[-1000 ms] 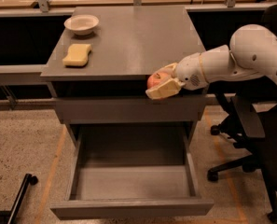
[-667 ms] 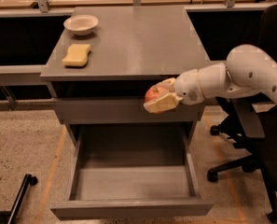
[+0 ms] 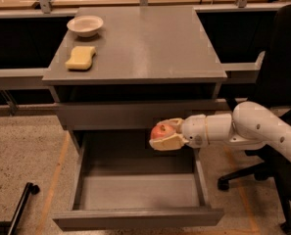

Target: Place apple into middle drawer

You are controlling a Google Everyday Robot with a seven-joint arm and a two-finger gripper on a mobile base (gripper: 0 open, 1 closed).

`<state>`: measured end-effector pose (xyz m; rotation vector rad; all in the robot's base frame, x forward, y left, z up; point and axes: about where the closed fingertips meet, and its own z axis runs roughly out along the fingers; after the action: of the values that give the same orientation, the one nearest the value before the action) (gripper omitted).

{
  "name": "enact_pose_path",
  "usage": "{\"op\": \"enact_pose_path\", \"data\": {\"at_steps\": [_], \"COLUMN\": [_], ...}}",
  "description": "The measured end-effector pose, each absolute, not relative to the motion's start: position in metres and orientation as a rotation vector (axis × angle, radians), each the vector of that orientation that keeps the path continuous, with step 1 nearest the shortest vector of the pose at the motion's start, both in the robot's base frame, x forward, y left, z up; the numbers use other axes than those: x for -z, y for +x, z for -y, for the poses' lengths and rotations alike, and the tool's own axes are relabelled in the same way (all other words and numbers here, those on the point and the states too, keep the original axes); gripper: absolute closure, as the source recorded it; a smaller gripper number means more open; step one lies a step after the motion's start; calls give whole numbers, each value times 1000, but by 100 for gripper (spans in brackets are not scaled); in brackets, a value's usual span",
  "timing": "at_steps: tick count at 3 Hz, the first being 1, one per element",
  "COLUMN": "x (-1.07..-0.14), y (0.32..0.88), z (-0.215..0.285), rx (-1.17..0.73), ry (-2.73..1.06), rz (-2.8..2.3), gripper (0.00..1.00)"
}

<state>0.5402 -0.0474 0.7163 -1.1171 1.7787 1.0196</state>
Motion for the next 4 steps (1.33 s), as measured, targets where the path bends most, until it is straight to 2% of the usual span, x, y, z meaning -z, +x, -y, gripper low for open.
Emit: {"op": "enact_pose_path", "data": {"at_steps": [1, 2, 4], "x": [-716, -685, -620], "y": [541, 543, 547], "z": [46, 41, 49], "rx": [-988, -904, -852], "ry": [-1168, -1245, -1232], "rz": [-1798, -1826, -1907], "gripper": [100, 100, 100]}}
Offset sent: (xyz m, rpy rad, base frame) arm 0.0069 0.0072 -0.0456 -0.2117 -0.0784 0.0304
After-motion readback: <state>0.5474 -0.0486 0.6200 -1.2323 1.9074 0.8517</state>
